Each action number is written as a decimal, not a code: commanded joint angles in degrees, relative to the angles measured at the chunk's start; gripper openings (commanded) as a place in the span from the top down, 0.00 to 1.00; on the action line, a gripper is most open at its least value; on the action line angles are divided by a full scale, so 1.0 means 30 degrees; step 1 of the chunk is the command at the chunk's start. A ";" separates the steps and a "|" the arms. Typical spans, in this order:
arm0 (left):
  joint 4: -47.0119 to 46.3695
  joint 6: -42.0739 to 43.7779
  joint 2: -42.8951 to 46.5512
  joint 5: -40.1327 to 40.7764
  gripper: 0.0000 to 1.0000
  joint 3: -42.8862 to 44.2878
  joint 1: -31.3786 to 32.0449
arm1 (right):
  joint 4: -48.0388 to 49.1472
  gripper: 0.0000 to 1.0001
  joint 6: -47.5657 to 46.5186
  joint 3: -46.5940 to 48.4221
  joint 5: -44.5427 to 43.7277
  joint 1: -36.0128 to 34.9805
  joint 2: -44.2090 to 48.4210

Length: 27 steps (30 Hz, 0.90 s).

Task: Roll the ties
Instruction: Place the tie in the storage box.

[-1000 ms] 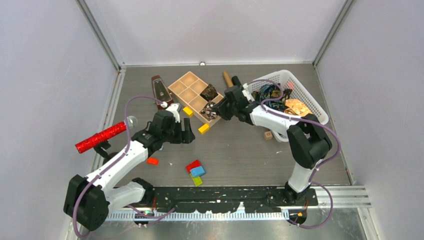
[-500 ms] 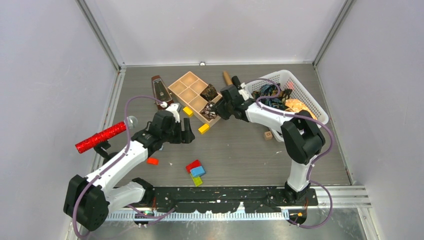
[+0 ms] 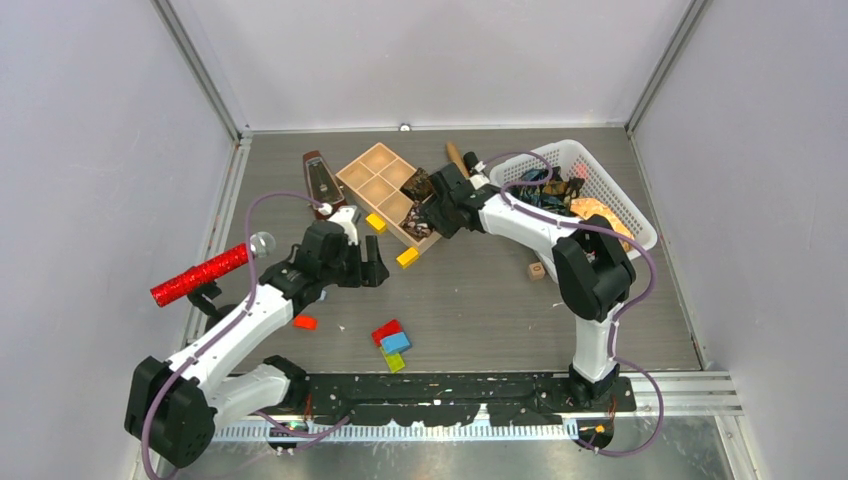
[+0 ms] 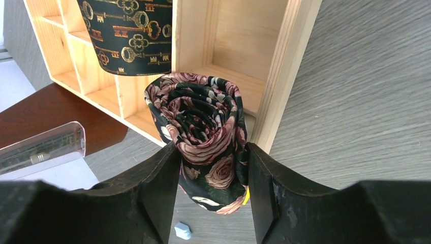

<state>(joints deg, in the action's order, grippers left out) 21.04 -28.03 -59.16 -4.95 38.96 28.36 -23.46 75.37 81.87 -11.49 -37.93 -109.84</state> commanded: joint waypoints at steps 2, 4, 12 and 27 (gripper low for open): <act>0.0017 0.0146 0.0708 0.0271 0.25 -0.0007 -0.0137 | -0.2272 0.45 0.0775 0.1231 -0.1940 -0.0439 -0.0420; 0.0045 0.0133 0.0802 0.0273 0.25 -0.0008 -0.0137 | -0.2387 0.45 0.0950 0.1395 -0.1990 -0.0607 -0.0553; 0.0260 0.0046 0.1252 0.0332 0.25 -0.0037 -0.0137 | -0.2842 0.51 0.2038 0.1910 -0.2471 -0.1175 -0.0788; 0.0606 -0.0132 0.1745 0.0361 0.25 0.0043 -0.0137 | -0.2062 0.58 0.4564 0.1586 -0.3136 -0.1228 -0.0885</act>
<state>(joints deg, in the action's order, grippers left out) 22.39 -28.12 -55.35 -4.51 38.96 28.36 -29.89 85.89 85.91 -16.78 -41.50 -111.81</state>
